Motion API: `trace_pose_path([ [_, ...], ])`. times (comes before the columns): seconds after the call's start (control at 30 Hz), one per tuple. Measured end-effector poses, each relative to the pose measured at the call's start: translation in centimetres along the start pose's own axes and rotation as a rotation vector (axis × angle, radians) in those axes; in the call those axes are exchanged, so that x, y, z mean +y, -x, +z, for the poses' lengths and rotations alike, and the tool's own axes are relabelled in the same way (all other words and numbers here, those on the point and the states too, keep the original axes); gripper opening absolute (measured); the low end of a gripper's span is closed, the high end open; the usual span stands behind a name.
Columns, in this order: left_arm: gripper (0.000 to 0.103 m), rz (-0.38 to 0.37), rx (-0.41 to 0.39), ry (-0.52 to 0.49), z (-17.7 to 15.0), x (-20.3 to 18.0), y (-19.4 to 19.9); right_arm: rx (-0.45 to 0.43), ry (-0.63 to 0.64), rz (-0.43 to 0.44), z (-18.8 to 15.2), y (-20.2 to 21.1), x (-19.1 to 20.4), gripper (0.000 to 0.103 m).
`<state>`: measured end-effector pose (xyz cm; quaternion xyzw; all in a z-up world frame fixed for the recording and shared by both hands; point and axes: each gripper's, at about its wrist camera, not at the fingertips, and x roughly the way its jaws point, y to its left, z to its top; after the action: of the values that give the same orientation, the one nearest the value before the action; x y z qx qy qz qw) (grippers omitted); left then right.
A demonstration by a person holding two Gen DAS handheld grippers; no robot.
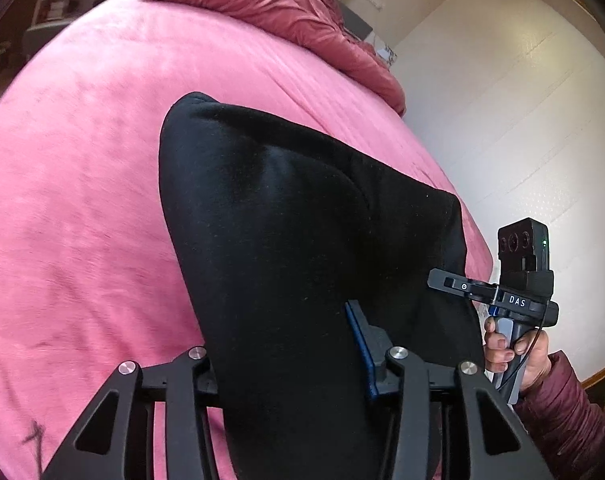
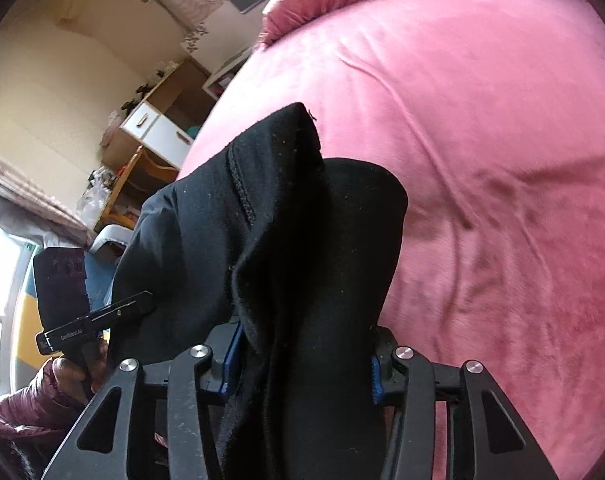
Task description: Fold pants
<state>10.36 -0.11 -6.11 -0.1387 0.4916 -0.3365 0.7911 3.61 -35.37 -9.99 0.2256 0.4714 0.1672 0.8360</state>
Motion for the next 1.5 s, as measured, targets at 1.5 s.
trace_pose_path([
  [1.5,0.067,0.328,-0.099,-0.016,13.0,8.6,-6.4,0.06,0.02,-0.012,16.9,-16.1,0.8,0.055],
])
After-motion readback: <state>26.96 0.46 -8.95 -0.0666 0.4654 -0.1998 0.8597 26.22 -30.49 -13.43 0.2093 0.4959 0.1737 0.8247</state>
